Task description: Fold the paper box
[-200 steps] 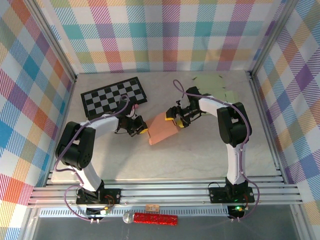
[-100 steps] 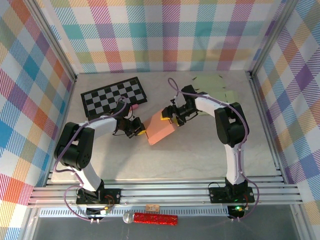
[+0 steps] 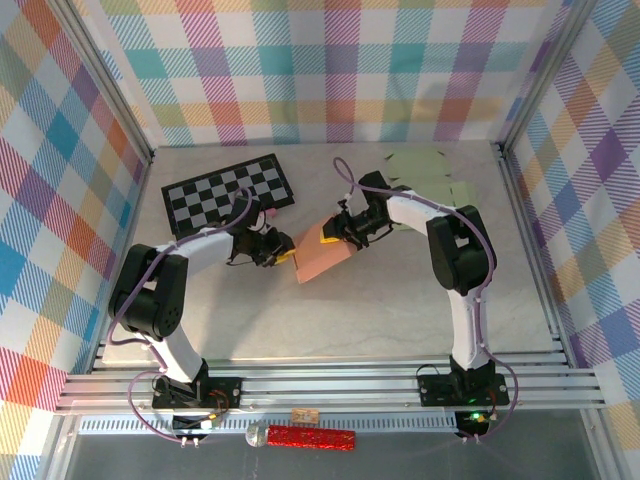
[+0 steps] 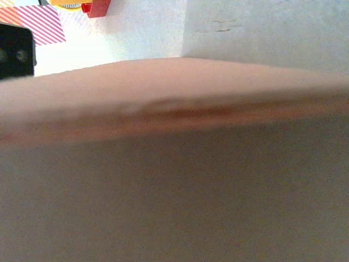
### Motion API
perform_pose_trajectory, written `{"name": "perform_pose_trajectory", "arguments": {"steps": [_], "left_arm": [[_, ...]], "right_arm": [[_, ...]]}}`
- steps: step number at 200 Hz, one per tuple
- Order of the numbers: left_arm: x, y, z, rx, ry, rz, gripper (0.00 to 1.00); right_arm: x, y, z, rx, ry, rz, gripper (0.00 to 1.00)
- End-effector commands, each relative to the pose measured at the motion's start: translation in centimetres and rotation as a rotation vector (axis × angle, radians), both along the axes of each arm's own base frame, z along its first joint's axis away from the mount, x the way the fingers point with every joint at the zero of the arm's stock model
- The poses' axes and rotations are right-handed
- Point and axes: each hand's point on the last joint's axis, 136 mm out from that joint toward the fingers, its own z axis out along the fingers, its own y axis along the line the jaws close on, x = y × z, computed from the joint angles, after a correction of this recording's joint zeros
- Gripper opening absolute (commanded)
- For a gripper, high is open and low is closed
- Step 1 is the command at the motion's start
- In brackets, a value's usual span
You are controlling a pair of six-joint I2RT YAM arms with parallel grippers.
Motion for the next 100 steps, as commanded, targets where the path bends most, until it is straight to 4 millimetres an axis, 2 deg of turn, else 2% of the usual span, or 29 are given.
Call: {"name": "perform_pose_trajectory", "arguments": {"steps": [1,64,81,100], "left_arm": [[1.4,-0.8,1.0,-0.061,-0.024,0.014,0.28],[1.9,-2.3,1.2,-0.109,-0.028,0.013,0.29],[2.3,-2.2,2.3,-0.114,-0.056,0.026,0.3],[3.2,-2.1,5.2,-0.114,-0.13,0.04,0.36]], "right_arm": [[-0.6,0.3,0.6,0.015,0.014,-0.002,0.51],[-1.1,0.2,0.5,0.013,0.06,-0.04,0.48],[-1.2,0.0,0.3,-0.003,0.082,-0.055,0.46],[-1.2,0.0,0.6,-0.012,0.109,-0.083,0.46]]}}
